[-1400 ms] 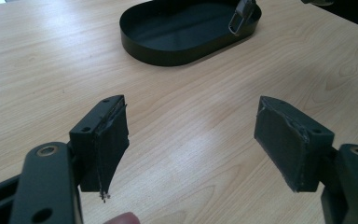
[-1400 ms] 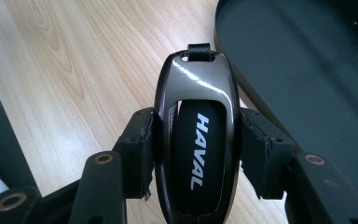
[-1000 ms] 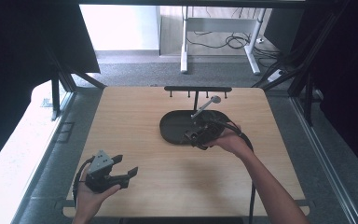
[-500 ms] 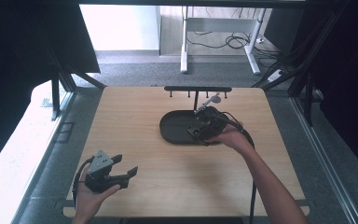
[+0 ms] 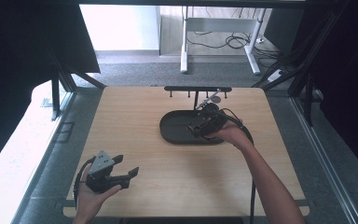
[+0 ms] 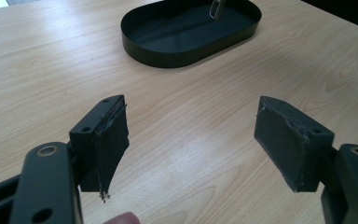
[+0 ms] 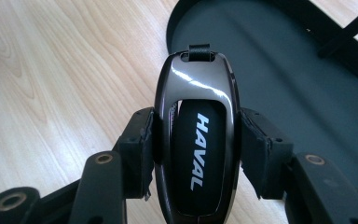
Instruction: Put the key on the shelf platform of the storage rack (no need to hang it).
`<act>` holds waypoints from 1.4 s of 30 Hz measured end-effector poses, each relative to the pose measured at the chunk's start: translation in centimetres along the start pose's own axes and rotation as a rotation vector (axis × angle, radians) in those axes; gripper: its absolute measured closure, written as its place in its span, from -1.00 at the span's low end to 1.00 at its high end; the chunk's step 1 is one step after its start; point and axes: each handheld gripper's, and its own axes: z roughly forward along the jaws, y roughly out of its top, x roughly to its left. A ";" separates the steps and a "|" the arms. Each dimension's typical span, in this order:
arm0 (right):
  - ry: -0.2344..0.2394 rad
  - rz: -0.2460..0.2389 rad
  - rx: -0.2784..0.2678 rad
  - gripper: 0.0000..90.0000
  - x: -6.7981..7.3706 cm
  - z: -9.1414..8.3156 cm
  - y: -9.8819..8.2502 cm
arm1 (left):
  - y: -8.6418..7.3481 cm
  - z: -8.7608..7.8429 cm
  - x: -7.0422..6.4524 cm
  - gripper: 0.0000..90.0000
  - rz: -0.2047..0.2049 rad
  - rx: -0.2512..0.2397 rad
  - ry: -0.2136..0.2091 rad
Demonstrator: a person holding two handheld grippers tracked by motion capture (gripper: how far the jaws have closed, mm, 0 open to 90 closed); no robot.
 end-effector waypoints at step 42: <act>-0.049 0.073 -0.002 0.08 -4.6 4.4 0.6 | 0.0 0.6 -0.5 -0.42 0.005 0.009 -0.013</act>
